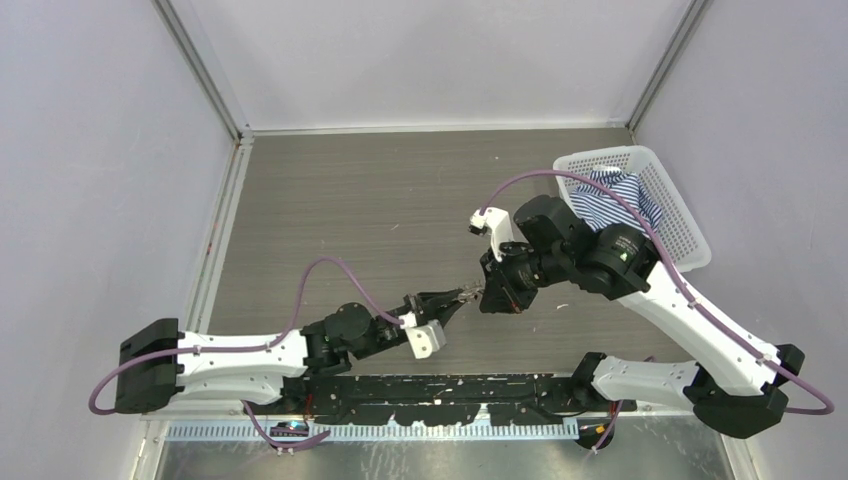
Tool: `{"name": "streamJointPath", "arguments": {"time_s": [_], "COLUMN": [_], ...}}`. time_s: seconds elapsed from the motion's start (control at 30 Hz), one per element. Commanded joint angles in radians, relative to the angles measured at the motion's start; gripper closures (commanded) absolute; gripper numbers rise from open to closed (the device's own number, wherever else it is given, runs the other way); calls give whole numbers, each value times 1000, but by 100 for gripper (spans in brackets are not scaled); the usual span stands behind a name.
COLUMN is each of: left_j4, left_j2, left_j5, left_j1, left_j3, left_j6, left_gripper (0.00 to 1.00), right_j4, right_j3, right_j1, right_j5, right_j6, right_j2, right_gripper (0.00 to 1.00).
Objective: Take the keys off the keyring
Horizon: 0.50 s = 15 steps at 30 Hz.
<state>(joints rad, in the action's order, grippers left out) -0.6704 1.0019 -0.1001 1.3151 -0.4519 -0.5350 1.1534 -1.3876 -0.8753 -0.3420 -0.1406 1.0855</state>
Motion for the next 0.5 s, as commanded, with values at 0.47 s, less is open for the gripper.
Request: {"name": "streamJointPath", "arguments": {"time_s": [0.47], "left_j4": [-266], "left_j2": [14], "left_j5": [-86], "left_j1": [-19], "left_j3": [99], "left_j6": [89], "left_gripper": [72], "right_j4": [121], "right_j3": [-204], "right_j1": [-17], "right_j5": [-40], "right_j6": [15], "right_j2": [80], "right_gripper": [99]}}
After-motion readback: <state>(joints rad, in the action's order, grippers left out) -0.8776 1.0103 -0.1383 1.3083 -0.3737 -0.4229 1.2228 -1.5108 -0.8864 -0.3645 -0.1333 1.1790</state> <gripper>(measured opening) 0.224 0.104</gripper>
